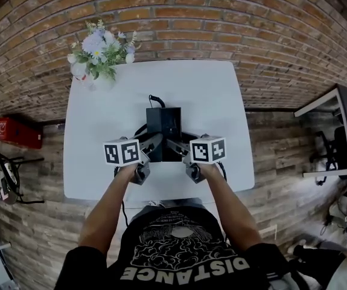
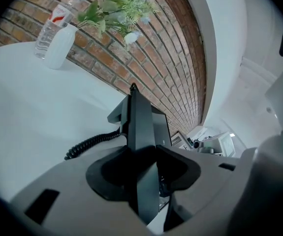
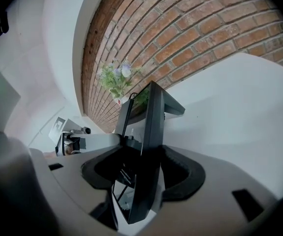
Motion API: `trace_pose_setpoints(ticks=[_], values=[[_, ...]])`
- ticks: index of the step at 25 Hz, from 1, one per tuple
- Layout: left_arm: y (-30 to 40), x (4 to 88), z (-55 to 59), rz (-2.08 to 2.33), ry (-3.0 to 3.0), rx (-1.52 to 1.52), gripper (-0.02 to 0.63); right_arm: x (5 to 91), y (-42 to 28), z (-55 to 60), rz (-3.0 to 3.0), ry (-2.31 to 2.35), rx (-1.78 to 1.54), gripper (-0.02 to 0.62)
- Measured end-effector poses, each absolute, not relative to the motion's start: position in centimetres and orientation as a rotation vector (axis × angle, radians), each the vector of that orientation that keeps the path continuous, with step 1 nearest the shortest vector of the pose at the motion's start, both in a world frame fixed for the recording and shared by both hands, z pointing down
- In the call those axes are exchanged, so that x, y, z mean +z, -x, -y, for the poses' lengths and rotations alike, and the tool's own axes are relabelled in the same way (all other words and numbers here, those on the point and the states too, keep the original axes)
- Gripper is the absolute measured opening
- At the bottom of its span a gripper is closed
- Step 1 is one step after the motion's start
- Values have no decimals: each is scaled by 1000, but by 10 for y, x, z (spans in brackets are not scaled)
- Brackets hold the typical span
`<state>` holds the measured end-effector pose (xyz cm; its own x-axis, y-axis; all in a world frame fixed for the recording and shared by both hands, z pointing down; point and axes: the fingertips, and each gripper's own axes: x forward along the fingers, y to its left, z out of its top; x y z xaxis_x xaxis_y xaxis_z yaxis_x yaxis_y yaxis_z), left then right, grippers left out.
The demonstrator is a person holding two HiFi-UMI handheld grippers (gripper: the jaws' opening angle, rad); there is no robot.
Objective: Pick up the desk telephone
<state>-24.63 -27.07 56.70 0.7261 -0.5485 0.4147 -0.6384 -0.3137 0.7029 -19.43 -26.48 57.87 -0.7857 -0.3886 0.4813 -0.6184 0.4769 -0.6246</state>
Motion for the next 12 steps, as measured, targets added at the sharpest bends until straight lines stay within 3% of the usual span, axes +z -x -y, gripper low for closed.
trace_pose_setpoints(ticks=[12], values=[[251, 510, 290, 1004, -2111, 32, 169, 522, 198, 287, 2594, -883, 1049, 236]])
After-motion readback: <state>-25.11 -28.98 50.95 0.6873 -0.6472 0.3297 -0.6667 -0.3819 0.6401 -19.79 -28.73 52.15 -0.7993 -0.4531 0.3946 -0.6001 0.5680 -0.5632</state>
